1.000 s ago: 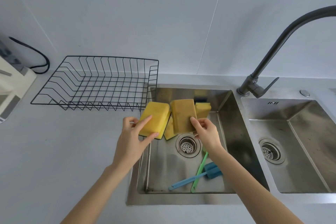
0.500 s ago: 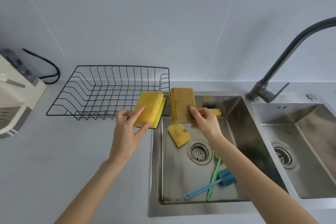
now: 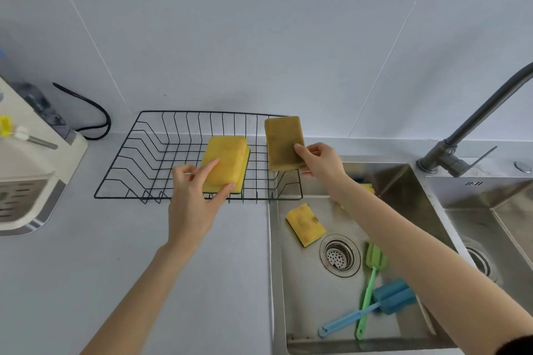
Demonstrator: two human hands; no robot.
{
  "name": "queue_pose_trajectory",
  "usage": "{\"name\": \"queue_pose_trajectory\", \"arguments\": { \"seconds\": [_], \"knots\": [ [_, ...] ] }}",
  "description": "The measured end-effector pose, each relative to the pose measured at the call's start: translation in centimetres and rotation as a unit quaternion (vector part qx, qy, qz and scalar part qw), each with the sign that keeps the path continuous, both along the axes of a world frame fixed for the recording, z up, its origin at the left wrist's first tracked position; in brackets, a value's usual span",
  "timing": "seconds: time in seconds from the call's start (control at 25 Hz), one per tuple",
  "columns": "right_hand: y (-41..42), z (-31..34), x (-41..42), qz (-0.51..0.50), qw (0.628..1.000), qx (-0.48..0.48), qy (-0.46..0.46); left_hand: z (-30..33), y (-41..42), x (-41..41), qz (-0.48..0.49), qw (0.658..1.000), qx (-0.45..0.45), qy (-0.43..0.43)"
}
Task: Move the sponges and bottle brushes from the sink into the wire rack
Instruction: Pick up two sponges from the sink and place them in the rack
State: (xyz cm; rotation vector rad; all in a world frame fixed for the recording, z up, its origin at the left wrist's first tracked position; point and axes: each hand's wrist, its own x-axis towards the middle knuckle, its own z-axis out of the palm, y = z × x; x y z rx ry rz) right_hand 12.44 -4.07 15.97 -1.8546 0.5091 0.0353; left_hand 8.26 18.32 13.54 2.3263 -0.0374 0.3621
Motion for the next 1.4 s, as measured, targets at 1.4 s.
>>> {"name": "queue_pose_trajectory", "arguments": {
  "seconds": [1.4],
  "knots": [
    [6.1,-6.9,8.9,0.349,0.746,-0.567,0.019,-3.5,2.7,5.3,-0.003,0.998,-0.037,0.047]
  ]
}}
